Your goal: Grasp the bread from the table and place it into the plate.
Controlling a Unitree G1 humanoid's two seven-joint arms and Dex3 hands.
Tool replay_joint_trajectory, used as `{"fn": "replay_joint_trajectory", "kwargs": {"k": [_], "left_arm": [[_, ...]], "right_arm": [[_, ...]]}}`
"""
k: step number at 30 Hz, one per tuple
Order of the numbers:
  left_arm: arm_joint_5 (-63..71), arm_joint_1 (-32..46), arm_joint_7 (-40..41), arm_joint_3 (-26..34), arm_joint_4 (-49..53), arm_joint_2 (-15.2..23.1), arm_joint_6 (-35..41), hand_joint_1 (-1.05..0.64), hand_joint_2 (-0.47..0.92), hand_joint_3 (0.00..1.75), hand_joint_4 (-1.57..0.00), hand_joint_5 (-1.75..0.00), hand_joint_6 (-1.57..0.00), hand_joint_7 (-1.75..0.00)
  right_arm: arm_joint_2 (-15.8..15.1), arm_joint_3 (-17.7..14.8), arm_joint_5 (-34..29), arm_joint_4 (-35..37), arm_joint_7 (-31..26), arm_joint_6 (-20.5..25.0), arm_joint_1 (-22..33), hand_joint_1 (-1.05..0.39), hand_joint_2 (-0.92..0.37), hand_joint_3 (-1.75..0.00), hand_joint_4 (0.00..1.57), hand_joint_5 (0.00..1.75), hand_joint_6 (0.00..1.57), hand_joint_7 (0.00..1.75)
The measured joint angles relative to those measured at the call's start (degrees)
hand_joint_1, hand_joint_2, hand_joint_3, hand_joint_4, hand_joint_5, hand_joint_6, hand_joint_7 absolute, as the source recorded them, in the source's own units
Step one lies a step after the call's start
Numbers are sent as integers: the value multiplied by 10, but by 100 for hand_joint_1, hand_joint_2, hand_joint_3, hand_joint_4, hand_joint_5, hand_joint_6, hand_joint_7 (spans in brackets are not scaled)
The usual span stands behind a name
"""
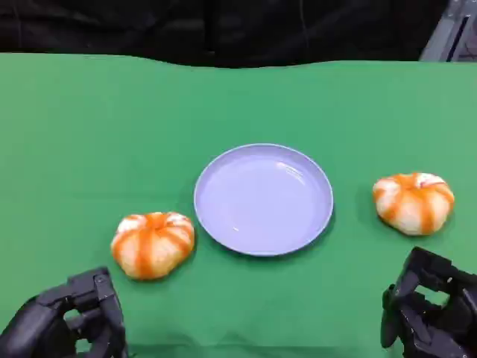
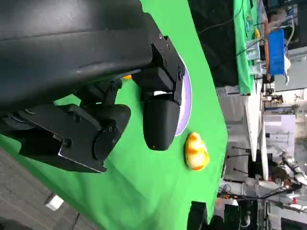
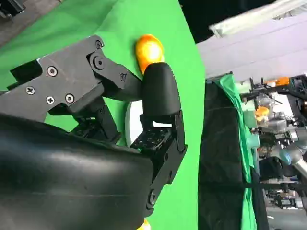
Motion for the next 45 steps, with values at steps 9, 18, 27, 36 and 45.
{"fn": "replay_joint_trajectory", "kwargs": {"k": [9,18,27,36,45], "left_arm": [[24,0,0,-4,1,5,-15,11,67,114,-70,-175,-69,-155],[39,0,0,-5,18,12,-27,3,73,89,-63,-155,-68,-130],[105,10,15,-17,10,43,-24,-102,92,52,0,-1,0,0],[524,8,296,-37,-2,60,-114,-103,92,32,0,0,-4,-2],[743,-103,371,-101,13,98,-13,-97,92,14,0,0,-23,-3]], "right_arm": [[0,0,0,0,5,-2,0,-24,-64,-95,90,172,82,149],[0,0,0,0,5,-2,0,-25,-64,-94,91,170,84,147],[0,0,0,0,4,-2,0,-24,-65,-93,90,171,83,148],[0,1,-2,2,3,-2,-1,-25,-64,-92,91,170,84,147],[5,3,-5,5,-8,-7,-8,-26,-60,-97,93,170,87,147]]}}
